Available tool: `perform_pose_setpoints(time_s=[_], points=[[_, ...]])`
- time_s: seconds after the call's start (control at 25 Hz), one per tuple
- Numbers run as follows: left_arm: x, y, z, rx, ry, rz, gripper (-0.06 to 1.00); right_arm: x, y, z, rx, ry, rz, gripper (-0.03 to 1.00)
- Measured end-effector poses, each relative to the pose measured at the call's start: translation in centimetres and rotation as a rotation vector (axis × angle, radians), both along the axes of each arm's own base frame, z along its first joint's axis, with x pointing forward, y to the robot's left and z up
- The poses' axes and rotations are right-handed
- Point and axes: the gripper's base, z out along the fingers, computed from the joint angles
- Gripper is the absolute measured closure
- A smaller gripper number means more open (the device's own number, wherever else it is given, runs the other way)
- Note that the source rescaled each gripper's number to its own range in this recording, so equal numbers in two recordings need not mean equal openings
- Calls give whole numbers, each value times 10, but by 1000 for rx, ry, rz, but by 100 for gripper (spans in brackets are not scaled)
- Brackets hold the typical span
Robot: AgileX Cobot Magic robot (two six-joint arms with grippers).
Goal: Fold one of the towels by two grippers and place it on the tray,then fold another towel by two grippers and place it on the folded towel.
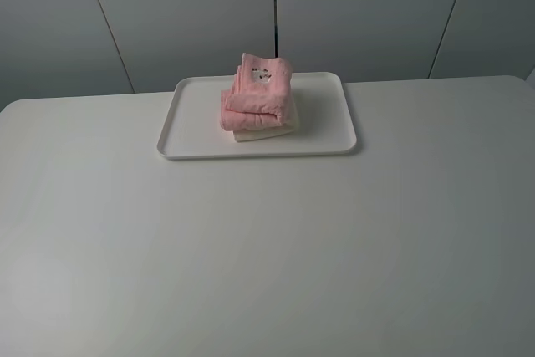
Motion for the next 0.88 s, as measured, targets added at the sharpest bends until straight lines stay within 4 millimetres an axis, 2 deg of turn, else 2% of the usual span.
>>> perform_pose_setpoints(time_s=[0.24,0.68,0.88], points=[[1,-1,0,-2,0,141,3,2,0,0,1,3,-182,-3],[1,-1,0,-1,0,143,3,2,0,0,0,1,-194,-3],[1,0,0,4,0,146,-5,2,0,0,4,2,-185,-3]])
